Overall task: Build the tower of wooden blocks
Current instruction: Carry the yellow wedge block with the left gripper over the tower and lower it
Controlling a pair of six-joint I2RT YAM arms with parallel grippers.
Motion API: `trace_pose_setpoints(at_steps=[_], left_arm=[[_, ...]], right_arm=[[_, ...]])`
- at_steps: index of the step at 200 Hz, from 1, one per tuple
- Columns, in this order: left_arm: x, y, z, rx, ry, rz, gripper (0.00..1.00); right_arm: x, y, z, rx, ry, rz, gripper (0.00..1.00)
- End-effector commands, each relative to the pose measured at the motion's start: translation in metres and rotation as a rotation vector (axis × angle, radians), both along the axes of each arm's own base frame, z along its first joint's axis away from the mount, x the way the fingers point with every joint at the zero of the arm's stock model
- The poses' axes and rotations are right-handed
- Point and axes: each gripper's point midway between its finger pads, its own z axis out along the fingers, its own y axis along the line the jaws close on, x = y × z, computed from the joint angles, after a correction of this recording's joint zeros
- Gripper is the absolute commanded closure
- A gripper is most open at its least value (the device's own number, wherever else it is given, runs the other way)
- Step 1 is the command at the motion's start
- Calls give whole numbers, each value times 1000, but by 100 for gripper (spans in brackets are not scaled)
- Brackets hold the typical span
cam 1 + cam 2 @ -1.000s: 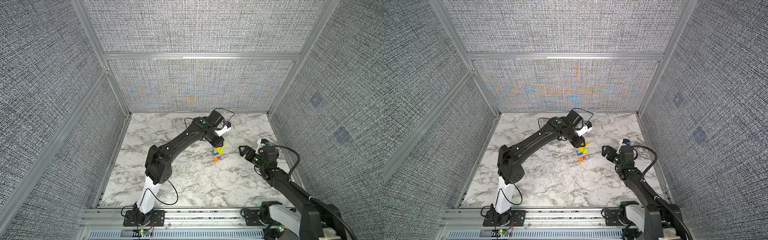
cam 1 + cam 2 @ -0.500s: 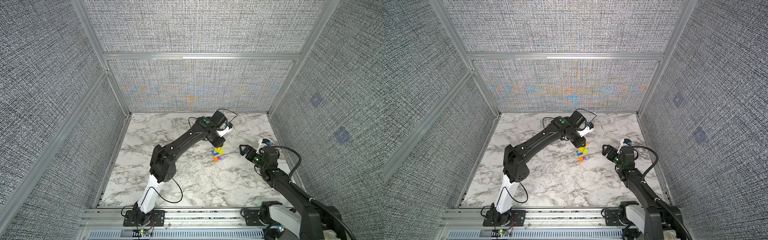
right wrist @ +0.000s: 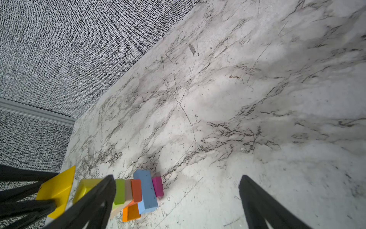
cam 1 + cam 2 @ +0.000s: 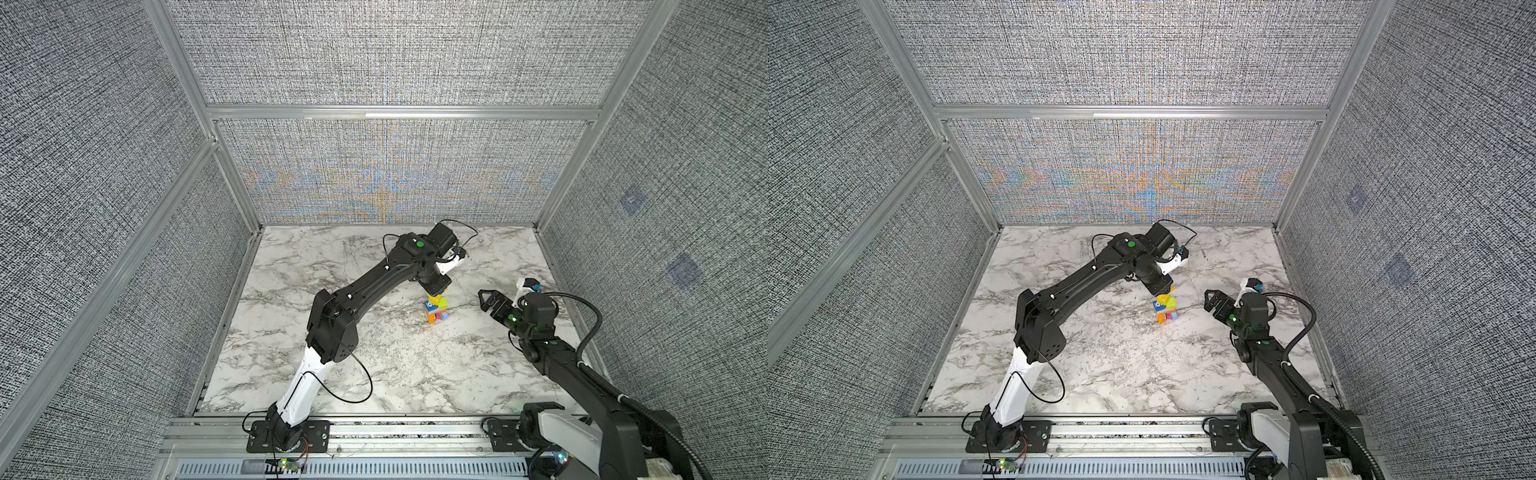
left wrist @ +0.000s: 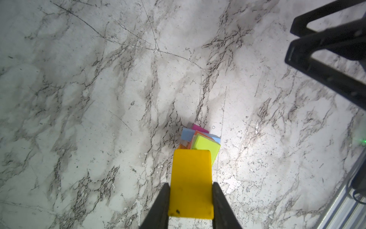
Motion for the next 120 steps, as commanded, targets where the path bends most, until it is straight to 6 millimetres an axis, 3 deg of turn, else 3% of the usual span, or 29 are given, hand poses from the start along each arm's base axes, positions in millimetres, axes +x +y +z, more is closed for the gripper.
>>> trace_pose_setpoints(at_steps=[1, 120], left_arm=[[-2, 5, -4, 33, 10, -11, 78], [-4, 2, -7, 38, 27, -19, 78]], right_arm=[[4, -1, 5, 10, -21, -10, 1], [4, 0, 1, 31, -14, -10, 1]])
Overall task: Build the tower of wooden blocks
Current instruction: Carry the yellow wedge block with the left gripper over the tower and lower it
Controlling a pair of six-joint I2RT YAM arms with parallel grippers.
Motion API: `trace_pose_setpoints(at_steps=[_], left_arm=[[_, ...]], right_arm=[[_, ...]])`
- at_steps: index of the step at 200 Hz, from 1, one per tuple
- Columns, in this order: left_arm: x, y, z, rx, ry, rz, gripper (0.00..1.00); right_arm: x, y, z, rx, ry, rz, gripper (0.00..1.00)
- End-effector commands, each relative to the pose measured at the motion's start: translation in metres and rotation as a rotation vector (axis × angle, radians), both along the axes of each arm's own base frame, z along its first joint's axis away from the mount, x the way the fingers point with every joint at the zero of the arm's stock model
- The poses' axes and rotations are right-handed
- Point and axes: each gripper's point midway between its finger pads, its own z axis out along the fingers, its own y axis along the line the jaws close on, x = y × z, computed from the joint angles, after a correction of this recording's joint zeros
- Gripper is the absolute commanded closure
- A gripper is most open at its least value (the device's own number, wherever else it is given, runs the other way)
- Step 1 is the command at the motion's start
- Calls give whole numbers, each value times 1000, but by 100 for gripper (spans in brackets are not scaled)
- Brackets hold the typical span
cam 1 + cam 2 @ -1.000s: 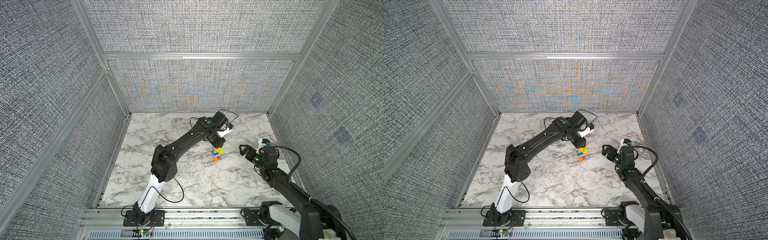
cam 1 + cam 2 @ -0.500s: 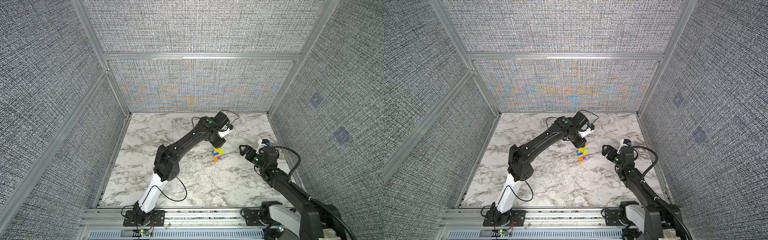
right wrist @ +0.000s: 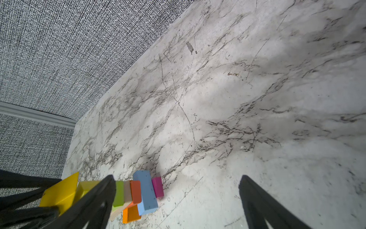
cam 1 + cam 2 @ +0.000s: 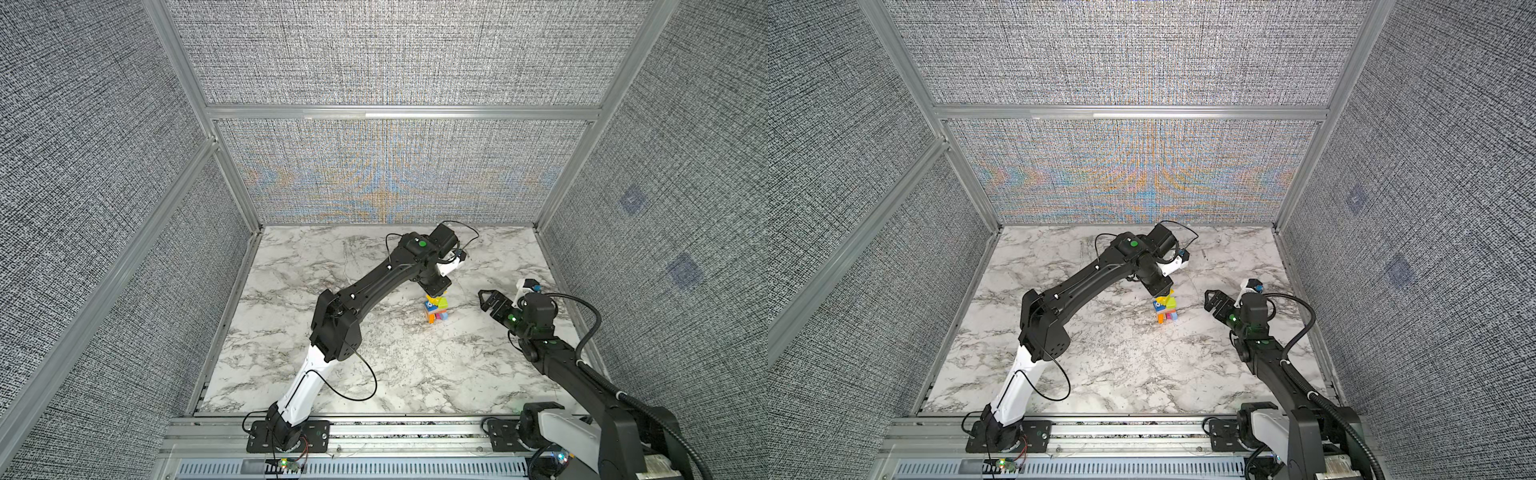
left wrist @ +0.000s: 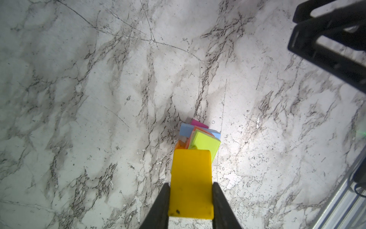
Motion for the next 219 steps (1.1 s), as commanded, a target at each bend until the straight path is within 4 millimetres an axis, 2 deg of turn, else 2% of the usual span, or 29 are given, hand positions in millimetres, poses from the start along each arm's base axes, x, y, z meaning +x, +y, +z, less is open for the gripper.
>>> trace_pose_setpoints(at_steps=[1, 174, 189, 219], left_arm=[[-3, 1, -1, 10, 9, -8, 78], [-3, -2, -4, 11, 10, -17, 74], [-3, -2, -3, 11, 7, -17, 69], [-2, -1, -1, 9, 0, -18, 50]], right_arm=[[3, 1, 4, 11, -25, 0, 1], [5, 2, 2, 25, -25, 5, 1], [6, 2, 3, 25, -28, 5, 1], [6, 3, 0, 28, -21, 9, 1]])
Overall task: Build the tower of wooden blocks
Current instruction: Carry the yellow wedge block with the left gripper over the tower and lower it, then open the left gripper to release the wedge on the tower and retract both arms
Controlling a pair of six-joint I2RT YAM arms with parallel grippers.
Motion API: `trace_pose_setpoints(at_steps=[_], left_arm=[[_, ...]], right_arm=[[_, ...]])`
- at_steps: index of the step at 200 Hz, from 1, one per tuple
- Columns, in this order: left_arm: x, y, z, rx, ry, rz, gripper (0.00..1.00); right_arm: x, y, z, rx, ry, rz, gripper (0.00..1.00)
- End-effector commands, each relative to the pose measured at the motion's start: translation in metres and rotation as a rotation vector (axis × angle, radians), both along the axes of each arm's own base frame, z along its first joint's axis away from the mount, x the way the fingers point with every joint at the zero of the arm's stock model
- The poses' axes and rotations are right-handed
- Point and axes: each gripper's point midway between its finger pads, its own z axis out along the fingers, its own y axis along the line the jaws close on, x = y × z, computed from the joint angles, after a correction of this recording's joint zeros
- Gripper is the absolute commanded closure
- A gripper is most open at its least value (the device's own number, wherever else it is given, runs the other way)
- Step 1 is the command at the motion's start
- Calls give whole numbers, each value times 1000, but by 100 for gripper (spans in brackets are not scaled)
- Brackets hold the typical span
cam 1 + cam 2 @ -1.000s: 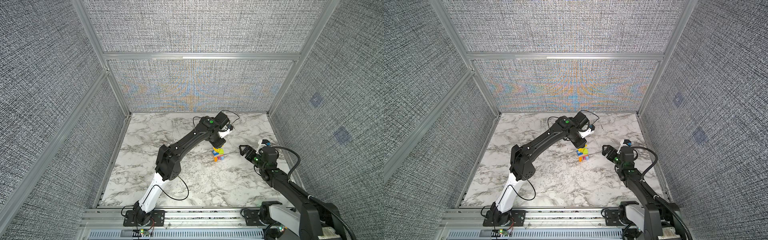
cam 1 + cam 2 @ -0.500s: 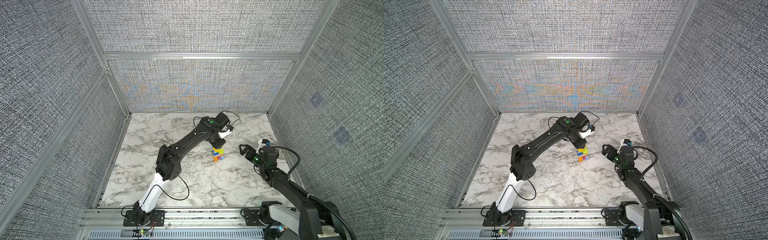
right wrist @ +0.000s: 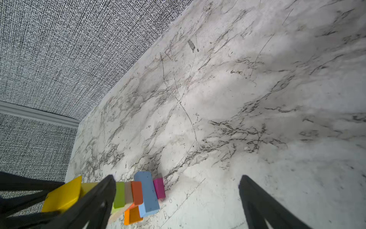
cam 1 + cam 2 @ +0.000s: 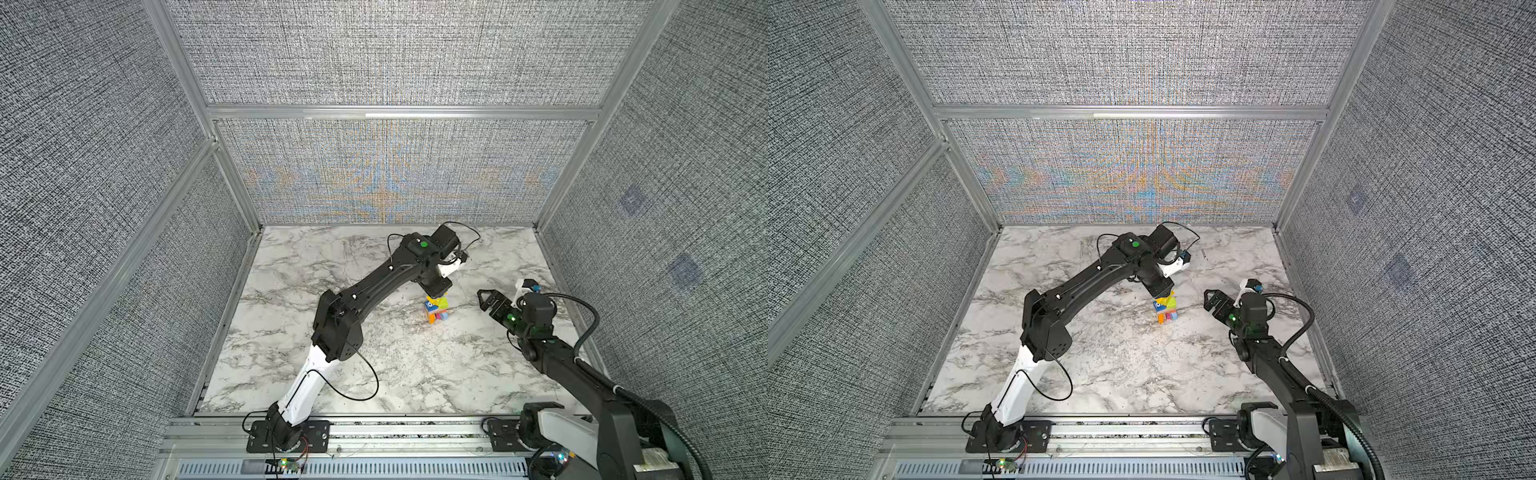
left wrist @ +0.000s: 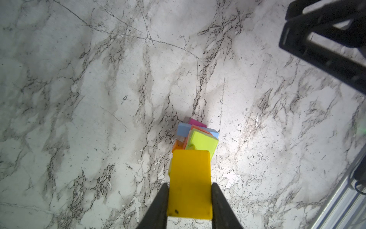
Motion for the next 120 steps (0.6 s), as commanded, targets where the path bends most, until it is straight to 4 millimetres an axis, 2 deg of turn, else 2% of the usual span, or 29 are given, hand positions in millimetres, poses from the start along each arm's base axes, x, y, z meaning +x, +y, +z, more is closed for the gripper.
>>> trace_pose_setpoints(at_steps=[1, 50, 66, 77, 92, 120], left_arm=[[1, 0, 2, 0, -7, -9, 49], [1, -2, 5, -5, -18, -15, 27], [2, -3, 10, -15, -27, -14, 16], [2, -3, 14, -25, -36, -16, 2], [5, -2, 22, -30, -57, -12, 1], [8, 2, 49, -58, -120, 4, 1]], right_arm=[[3, 1, 4, 6, -23, 4, 1], [4, 2, 4, 7, -24, 6, 1], [4, 1, 4, 6, -24, 5, 1], [4, 2, 5, 5, -26, 7, 1], [4, 2, 5, 4, -26, 13, 1], [0, 1, 11, -24, -23, 24, 1]])
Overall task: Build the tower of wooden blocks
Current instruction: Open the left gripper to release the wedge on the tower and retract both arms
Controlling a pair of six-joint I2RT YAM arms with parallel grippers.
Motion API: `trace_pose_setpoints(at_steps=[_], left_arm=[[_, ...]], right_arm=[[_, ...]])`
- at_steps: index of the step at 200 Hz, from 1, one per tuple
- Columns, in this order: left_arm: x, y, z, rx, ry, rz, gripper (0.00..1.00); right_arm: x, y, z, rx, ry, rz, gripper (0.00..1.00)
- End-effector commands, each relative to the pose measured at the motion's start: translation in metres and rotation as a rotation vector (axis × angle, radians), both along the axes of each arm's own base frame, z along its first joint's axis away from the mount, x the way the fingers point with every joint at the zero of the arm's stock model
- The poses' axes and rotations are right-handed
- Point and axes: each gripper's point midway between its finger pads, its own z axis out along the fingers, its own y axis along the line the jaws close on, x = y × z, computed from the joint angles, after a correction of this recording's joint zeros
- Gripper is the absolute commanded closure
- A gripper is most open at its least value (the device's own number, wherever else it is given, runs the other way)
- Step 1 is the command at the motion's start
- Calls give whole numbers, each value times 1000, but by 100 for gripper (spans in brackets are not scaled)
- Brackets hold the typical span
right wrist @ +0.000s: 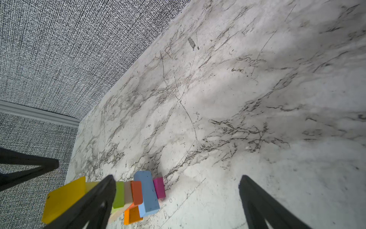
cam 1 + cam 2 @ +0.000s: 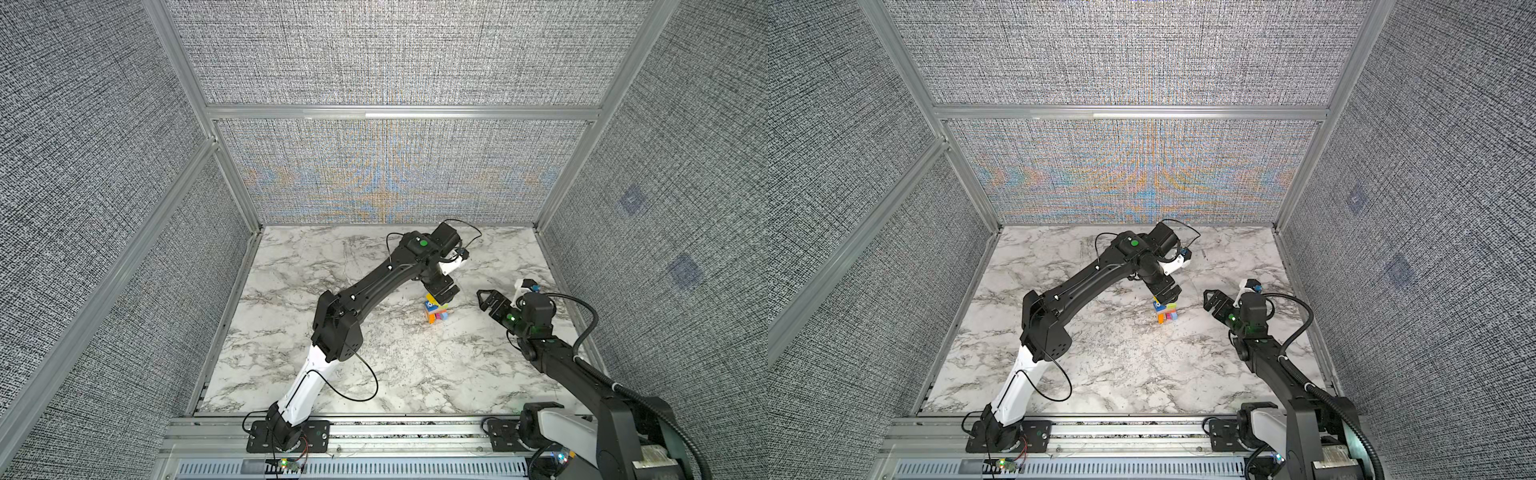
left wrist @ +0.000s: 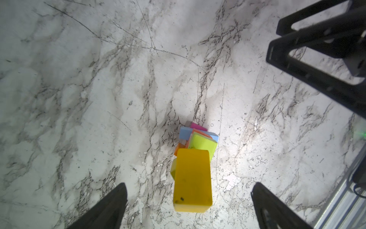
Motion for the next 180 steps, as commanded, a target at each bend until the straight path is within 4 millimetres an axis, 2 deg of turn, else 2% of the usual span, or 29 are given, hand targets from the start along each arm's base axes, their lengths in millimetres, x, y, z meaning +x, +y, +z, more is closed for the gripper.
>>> trace_pose_setpoints(at_steps=[1, 28, 48, 56, 58, 64, 86, 112, 124, 144, 159, 180], left_arm=[[3, 3, 29, -33, -68, 0, 1], [8, 18, 62, -61, -148, 86, 1], [13, 39, 87, -66, -233, 170, 1], [13, 50, 98, -68, -271, 202, 1], [14, 53, 95, -57, -273, 208, 1], [12, 62, 110, -76, -313, 227, 1], [6, 94, 127, -91, -400, 304, 1], [1, 142, 142, -130, -474, 439, 1], [1, 168, 143, -154, -496, 515, 1], [7, 218, 133, -183, -542, 664, 1], [12, 263, 117, -171, -560, 807, 1], [12, 321, 90, -211, -528, 1014, 1]], right_arm=[[0, -1, 11, -31, -21, 15, 1], [-7, -11, 30, -103, -28, 2, 1], [-16, -20, 48, -152, -47, -27, 1], [-20, -23, 56, -169, -62, -39, 1], [-21, -24, 57, -175, -64, -40, 1], [-25, -25, 63, -189, -78, -45, 1], [-33, -26, 83, -227, -129, -31, 1], [-38, -26, 90, -263, -148, -16, 1], [-37, -25, 88, -285, -143, -1, 1], [-31, -26, 71, -293, -128, 3, 1], [-30, -31, 65, -341, -140, -9, 1], [-33, -29, 65, -383, -186, 23, 1]])
